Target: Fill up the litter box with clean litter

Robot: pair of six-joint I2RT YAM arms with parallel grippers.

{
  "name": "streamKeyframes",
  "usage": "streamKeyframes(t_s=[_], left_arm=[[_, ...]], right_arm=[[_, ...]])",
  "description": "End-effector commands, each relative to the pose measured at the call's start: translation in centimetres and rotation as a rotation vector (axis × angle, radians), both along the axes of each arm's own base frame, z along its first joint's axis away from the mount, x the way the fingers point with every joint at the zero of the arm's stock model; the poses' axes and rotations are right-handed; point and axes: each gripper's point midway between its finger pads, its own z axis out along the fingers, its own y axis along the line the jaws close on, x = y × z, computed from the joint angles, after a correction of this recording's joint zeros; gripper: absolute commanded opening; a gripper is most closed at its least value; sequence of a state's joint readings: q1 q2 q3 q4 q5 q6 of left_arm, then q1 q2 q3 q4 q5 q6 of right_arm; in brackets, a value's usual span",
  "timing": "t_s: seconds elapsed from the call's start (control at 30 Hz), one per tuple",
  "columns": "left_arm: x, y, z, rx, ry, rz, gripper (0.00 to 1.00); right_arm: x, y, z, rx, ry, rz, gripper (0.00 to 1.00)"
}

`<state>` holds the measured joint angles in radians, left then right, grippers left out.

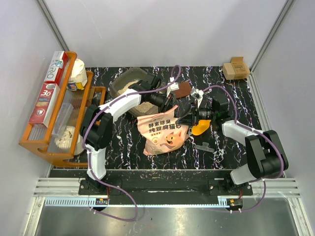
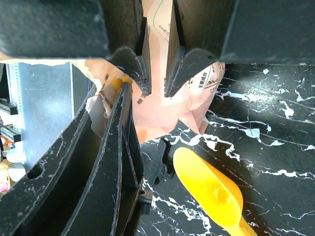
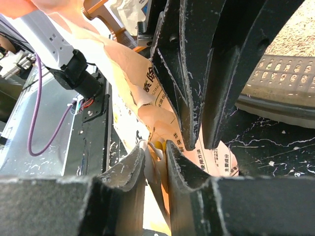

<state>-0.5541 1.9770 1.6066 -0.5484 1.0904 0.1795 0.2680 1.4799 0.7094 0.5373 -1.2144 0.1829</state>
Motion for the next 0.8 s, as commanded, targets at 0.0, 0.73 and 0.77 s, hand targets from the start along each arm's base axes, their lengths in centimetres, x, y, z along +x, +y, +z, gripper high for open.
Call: streamKeyframes(t_s=[0.0, 0.73, 0.77], left_arm=[[1.3, 0.2, 1.4, -0.019, -0.065, 0.005, 0.22], [3.2, 14.2, 6.9, 0.135, -0.310, 0.491, 0.61], [2.4, 14.9, 6.8, 0.139, -0.307, 0.503, 0.61]], right_arm=[[-0.4, 0.2, 1.5, 0.058, -0.022, 0.037, 0.26], [1.2, -0.6, 2.7, 0.021, 0.199, -0.021, 0.00], [1.6, -0.5, 3.2, 0.016, 0.193, -0.023, 0.00]])
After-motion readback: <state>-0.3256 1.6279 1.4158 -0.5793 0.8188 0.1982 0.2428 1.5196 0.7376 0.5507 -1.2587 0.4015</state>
